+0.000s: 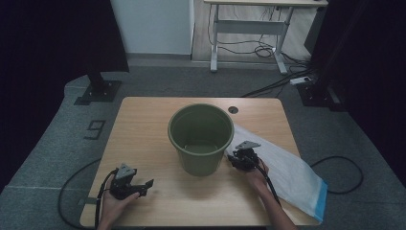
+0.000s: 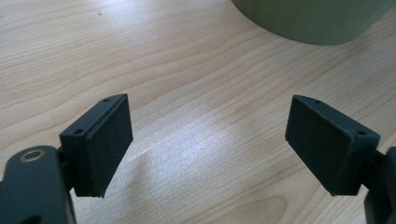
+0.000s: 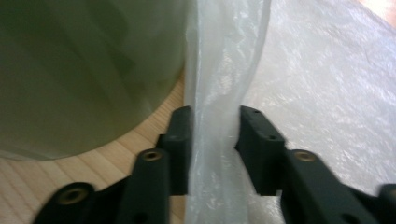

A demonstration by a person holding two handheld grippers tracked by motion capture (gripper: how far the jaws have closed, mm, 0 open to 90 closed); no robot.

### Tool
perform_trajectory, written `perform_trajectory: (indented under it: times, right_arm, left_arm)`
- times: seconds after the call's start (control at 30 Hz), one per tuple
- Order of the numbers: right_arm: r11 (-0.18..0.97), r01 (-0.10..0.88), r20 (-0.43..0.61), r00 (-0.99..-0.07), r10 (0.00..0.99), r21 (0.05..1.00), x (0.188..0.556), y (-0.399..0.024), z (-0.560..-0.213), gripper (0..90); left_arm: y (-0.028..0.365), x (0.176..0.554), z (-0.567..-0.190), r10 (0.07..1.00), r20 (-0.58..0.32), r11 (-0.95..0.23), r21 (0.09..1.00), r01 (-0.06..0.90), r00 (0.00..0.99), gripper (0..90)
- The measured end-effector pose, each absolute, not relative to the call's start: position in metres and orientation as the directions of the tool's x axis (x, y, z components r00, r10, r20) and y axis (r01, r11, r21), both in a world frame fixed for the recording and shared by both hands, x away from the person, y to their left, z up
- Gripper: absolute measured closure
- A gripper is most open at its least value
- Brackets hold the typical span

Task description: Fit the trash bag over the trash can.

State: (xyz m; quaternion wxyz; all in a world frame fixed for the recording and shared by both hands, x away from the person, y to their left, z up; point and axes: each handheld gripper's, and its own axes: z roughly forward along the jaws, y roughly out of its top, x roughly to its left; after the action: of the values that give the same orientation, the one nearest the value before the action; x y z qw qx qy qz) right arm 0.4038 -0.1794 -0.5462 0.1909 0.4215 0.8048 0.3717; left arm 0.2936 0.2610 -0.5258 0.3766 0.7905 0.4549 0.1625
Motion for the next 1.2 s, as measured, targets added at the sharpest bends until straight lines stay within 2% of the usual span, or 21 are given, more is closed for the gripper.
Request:
perform_trajectory:
  times: [0.03, 0.13, 0.17, 0.2, 0.3, 0.33, 0.47, 0.67, 1.2]
  right_arm:
    - [0.368, 0.537, 0.006, -0.572, 0.820, 0.759, 0.404, -0.179, -0.546, 69.0]
    - [0.365, 0.536, 0.006, -0.568, 0.823, 0.761, 0.404, -0.184, -0.547, 84.5]
    - [0.365, 0.536, 0.006, -0.568, 0.823, 0.761, 0.404, -0.184, -0.547, 84.5]
    - [0.336, 0.529, 0.016, -0.553, 0.833, 0.779, 0.404, -0.189, -0.545, 88.4]
    - [0.298, 0.531, 0.044, -0.538, 0.842, 0.793, 0.404, -0.194, -0.542, 88.5]
    - [0.241, 0.522, 0.084, -0.524, 0.848, 0.818, 0.402, -0.203, -0.535, 88.5]
    - [0.151, 0.484, 0.139, -0.512, 0.848, 0.862, 0.398, -0.215, -0.520, 88.6]
    - [0.072, 0.427, 0.172, -0.505, 0.846, 0.901, 0.390, -0.228, -0.495, 88.6]
    - [-0.049, 0.312, 0.206, -0.495, 0.844, 0.949, 0.377, -0.254, -0.433, 88.6]
  left_arm:
    - [0.261, 0.294, -0.526, 0.842, -0.086, -0.303, 0.743, 0.597, 0.533, 14.7]
    - [0.261, 0.294, -0.526, 0.840, -0.083, -0.307, 0.742, 0.596, 0.536, 14.7]
    - [0.261, 0.294, -0.526, 0.840, -0.083, -0.307, 0.742, 0.596, 0.536, 14.7]
    - [0.262, 0.293, -0.525, 0.841, -0.086, -0.301, 0.745, 0.595, 0.534, 14.6]
    - [0.264, 0.293, -0.525, 0.843, -0.089, -0.295, 0.748, 0.595, 0.530, 14.8]
    - [0.264, 0.293, -0.525, 0.844, -0.089, -0.294, 0.749, 0.594, 0.529, 14.8]
    - [0.264, 0.292, -0.526, 0.844, -0.088, -0.295, 0.747, 0.596, 0.529, 14.8]
    - [0.264, 0.291, -0.526, 0.844, -0.094, -0.290, 0.748, 0.597, 0.529, 14.8]
    - [0.262, 0.294, -0.527, 0.840, -0.110, -0.283, 0.747, 0.602, 0.531, 14.8]
